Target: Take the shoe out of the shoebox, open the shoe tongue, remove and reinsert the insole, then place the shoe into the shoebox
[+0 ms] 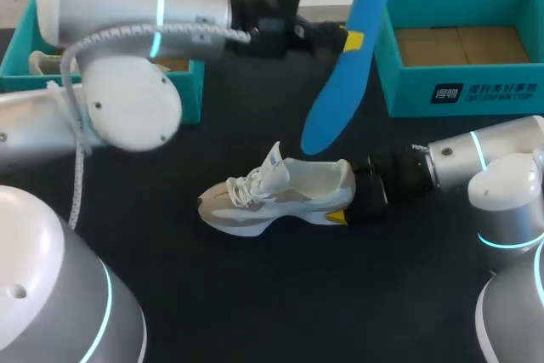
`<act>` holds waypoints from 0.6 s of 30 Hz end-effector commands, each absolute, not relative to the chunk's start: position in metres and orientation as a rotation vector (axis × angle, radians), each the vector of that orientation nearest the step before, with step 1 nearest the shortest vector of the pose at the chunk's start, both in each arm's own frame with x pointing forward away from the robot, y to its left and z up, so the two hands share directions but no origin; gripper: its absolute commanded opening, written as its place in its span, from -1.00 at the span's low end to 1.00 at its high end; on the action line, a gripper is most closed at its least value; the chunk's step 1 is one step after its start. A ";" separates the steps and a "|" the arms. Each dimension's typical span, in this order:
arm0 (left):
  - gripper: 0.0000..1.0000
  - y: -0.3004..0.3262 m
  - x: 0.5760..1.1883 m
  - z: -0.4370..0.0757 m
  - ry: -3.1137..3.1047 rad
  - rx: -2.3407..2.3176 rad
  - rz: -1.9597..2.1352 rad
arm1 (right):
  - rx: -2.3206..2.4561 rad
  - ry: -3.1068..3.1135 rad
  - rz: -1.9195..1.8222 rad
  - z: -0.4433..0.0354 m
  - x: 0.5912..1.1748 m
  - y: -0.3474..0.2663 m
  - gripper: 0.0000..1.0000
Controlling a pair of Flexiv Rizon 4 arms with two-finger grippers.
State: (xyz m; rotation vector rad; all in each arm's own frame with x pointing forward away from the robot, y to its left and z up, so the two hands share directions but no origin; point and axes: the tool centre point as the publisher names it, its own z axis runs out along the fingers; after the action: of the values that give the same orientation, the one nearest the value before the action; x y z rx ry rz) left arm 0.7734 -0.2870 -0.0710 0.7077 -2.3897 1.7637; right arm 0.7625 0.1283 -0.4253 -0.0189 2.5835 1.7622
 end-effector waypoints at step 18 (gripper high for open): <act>-1.00 -0.233 0.797 -0.039 -1.543 -0.084 1.712 | -0.017 2.585 1.757 -0.429 0.763 0.132 -1.00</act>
State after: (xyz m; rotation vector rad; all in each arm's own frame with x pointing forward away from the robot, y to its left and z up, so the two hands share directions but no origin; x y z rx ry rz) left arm 0.7944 -0.2330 -0.0339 0.3545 -1.9099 1.8023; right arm 0.7625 0.1282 -0.4252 -0.0189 2.5836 1.7622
